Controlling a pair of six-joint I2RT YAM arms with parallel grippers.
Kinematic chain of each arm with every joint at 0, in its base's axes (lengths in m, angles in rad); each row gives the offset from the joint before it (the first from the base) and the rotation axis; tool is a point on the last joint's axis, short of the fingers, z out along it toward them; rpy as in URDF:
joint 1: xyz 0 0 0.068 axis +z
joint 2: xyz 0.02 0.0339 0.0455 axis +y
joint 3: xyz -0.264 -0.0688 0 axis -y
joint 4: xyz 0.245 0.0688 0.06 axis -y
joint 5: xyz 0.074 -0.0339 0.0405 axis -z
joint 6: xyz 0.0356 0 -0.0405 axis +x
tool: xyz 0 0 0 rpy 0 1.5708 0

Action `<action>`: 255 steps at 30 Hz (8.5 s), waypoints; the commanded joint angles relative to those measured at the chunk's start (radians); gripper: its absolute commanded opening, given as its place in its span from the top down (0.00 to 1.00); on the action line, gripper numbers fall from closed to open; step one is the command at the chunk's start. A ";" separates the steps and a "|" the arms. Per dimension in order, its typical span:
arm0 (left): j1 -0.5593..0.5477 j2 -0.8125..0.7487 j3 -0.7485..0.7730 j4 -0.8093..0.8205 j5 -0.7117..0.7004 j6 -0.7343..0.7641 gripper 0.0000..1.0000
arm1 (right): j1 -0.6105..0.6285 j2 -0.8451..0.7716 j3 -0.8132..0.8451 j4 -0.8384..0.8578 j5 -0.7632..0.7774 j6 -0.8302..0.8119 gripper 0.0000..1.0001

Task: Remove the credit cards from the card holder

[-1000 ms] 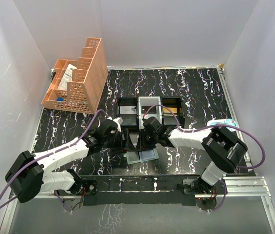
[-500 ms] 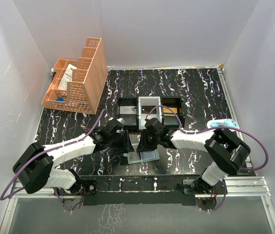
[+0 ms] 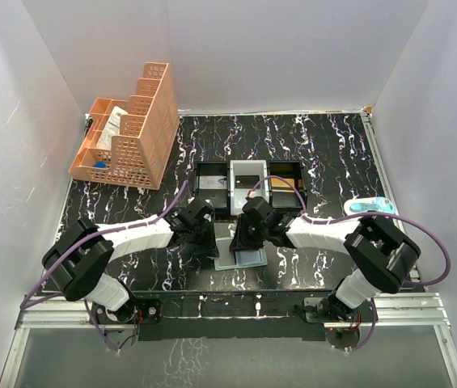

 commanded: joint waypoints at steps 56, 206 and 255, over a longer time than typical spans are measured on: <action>-0.055 0.147 0.016 -0.082 -0.076 0.037 1.00 | -0.196 -0.097 -0.215 0.291 -0.372 0.031 1.00; -0.060 0.072 0.099 -0.027 -0.012 0.115 0.76 | -0.336 -0.585 0.042 -0.056 0.118 -0.460 1.00; 0.218 -0.653 0.055 -0.437 -0.350 0.216 0.01 | -0.259 0.171 0.434 0.148 0.164 -1.620 1.00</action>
